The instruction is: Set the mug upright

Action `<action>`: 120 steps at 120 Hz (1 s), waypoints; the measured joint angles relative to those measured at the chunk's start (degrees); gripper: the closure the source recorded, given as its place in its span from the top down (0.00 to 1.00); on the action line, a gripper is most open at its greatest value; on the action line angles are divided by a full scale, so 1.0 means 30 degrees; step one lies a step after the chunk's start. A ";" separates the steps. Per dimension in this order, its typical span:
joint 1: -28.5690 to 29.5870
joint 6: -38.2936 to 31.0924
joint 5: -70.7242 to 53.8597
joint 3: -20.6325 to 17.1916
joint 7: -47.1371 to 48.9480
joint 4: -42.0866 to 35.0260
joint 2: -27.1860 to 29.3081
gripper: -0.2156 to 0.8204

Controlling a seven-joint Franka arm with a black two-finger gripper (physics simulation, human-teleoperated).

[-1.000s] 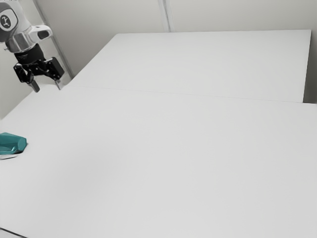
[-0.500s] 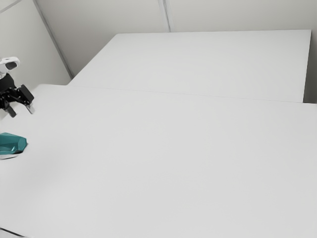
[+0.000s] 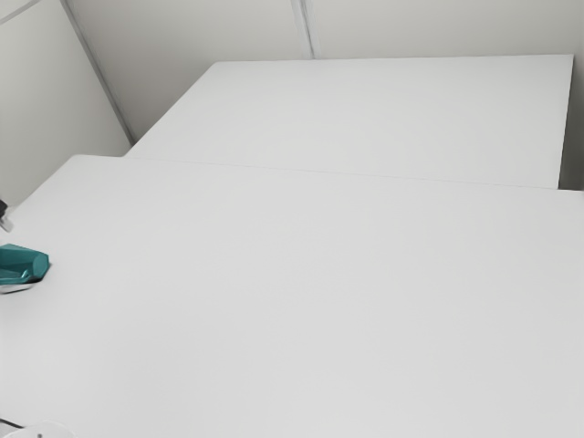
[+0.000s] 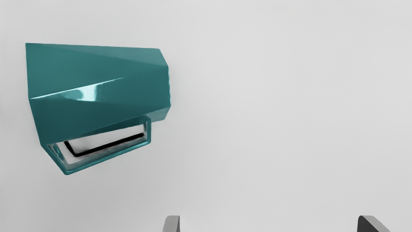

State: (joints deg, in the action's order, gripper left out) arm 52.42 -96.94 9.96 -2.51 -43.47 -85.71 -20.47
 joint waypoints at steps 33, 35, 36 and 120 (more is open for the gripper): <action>0.1546 0.0294 0.2246 -0.0023 -0.2303 0.5112 -0.4636 0.79; 0.1589 0.0314 0.2348 -0.0023 -0.2411 0.5411 -0.4918 0.79; 0.1617 0.0324 0.2395 -0.0026 -0.2464 0.5550 -0.5047 0.79; 0.4186 0.0407 0.5970 -0.1599 -0.5108 1.1211 -1.0812 0.79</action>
State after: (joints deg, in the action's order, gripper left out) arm 64.98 -95.72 27.87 -7.31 -58.80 -52.08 -52.90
